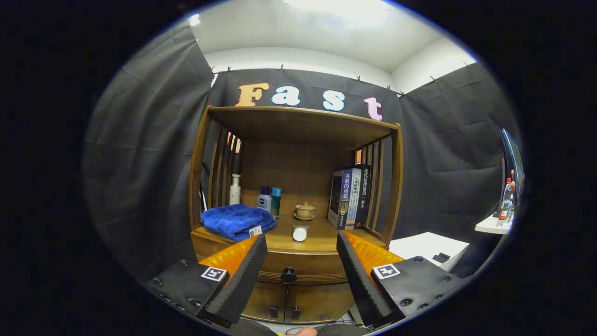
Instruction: Pull open the drawer, take out the items inside it, and place them on the countertop above the cabinet.
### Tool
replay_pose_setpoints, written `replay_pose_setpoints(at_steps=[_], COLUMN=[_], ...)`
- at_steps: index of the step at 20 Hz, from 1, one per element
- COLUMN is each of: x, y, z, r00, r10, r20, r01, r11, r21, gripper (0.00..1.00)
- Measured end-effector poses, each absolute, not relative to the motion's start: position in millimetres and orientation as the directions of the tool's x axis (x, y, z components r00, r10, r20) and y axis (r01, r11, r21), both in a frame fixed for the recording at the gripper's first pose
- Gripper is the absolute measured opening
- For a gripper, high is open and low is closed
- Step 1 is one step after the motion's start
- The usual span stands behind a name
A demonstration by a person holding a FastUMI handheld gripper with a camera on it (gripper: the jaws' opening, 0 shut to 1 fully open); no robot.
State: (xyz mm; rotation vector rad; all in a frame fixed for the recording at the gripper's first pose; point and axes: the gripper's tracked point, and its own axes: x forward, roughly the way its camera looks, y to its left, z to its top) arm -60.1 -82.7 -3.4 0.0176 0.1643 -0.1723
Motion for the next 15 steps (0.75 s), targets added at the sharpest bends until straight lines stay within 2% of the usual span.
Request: replay_pose_setpoints(at_steps=[15], x=[-61.4], y=[-84.1], z=[-2.7], r00=[0.971], r10=[-0.174], r20=[-0.163], r01=[0.180], r11=[0.984], r21=[0.019], gripper=[0.98])
